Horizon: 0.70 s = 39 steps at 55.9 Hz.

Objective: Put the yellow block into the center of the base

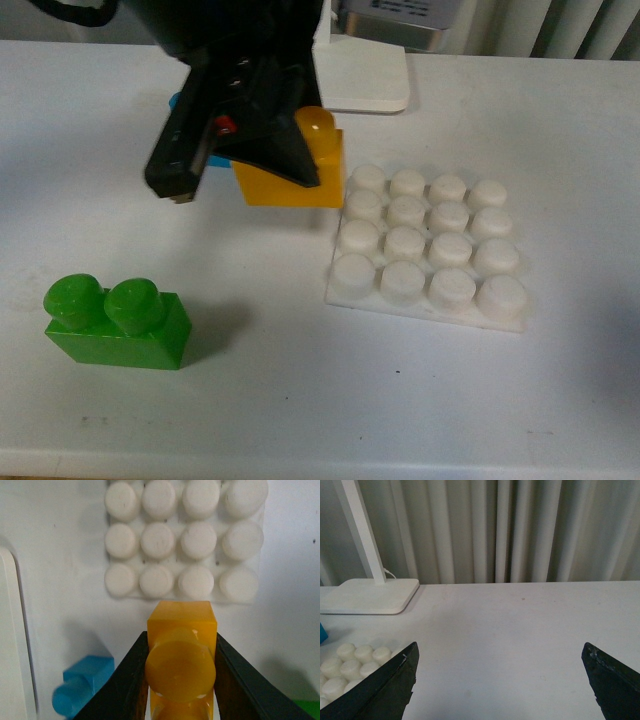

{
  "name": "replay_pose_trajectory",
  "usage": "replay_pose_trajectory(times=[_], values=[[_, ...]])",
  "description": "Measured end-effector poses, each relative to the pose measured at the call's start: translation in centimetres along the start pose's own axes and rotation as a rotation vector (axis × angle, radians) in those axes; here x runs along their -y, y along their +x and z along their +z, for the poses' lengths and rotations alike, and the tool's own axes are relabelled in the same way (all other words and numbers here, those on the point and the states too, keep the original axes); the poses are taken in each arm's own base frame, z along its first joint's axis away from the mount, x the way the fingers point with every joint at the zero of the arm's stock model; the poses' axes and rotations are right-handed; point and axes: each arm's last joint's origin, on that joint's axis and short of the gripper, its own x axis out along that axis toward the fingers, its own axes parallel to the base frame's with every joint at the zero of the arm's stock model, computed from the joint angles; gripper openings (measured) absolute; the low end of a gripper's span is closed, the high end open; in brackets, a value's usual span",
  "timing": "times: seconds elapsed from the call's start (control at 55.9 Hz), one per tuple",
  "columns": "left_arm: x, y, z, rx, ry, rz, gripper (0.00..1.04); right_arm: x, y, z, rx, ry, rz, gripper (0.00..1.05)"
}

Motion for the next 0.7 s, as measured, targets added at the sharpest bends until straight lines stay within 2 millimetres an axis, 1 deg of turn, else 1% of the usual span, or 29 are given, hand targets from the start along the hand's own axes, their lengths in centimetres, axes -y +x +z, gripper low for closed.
replay_pose_trajectory(times=[0.125,0.358,0.626,0.697], values=[[-0.4,1.1,1.8,0.009,0.030,-0.008,0.31,0.0,0.0,0.0,0.000,0.000,0.000,0.96],[-1.2,3.0,4.3,0.017,0.082,-0.020,0.31,0.0,0.0,0.0,0.000,0.000,0.000,0.96],[-1.8,4.6,6.0,0.020,0.114,-0.042,0.31,0.0,0.0,0.0,0.000,0.000,0.000,0.96],[-2.0,4.8,6.1,0.020,0.117,-0.042,0.31,0.0,0.0,0.0,0.000,0.000,0.000,0.96]])
